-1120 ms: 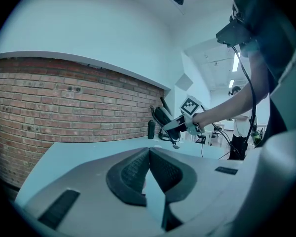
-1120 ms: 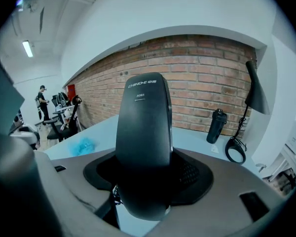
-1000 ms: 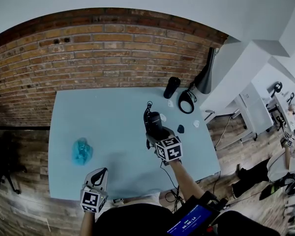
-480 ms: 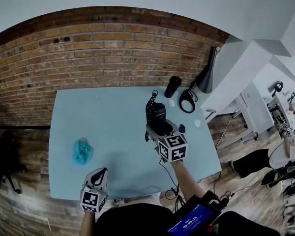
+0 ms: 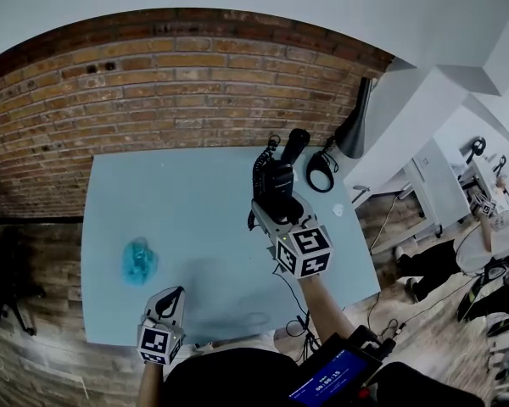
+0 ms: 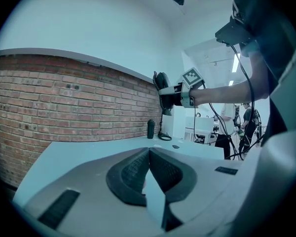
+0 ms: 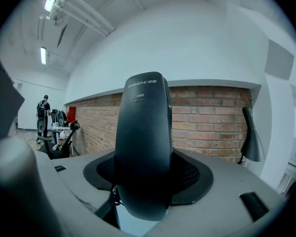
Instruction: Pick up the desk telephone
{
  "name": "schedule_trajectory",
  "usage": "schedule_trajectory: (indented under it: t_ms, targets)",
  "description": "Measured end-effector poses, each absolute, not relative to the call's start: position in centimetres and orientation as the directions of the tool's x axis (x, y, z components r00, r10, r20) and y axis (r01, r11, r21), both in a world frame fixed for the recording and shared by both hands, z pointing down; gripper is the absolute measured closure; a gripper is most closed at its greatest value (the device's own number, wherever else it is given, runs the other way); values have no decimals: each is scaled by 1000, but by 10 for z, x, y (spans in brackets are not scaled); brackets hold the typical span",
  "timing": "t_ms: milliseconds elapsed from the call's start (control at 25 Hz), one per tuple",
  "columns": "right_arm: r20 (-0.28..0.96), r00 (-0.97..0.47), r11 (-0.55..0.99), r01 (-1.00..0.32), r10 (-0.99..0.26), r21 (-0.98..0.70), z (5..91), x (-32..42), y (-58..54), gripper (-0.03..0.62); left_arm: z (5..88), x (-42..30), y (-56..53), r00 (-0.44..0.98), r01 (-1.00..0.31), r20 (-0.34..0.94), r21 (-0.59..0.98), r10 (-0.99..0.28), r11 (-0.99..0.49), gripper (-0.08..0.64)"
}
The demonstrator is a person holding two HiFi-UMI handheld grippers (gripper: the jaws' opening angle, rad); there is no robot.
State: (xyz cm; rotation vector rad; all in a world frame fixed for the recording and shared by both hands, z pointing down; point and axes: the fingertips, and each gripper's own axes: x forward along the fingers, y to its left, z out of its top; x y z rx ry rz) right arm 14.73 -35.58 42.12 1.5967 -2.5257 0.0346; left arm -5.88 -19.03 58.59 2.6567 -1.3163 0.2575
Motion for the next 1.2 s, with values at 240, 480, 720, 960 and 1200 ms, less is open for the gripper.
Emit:
schedule_trajectory:
  t_ms: [240, 480, 720, 960, 1200]
  targets:
    - [77, -430, 436, -897, -899, 79, 391, 143, -351, 304, 586, -56, -190, 606, -791, 225, 69, -763, -608, 532]
    - [70, -424, 429, -899, -903, 87, 388, 146, -345, 305, 588, -54, -192, 618, -780, 235, 56, -751, -624, 532]
    - [68, -413, 418, -904, -908, 89, 387, 150, -345, 305, 586, -60, -197, 610, -785, 238, 50, -756, -618, 532]
    - [46, -410, 412, -907, -911, 87, 380, 152, -342, 304, 583, -58, -199, 611, -784, 229, 45, -758, -619, 532]
    - [18, -414, 413, -905, -910, 100, 369, 152, -337, 305, 582, -57, -199, 614, -781, 231, 42, -755, -623, 532]
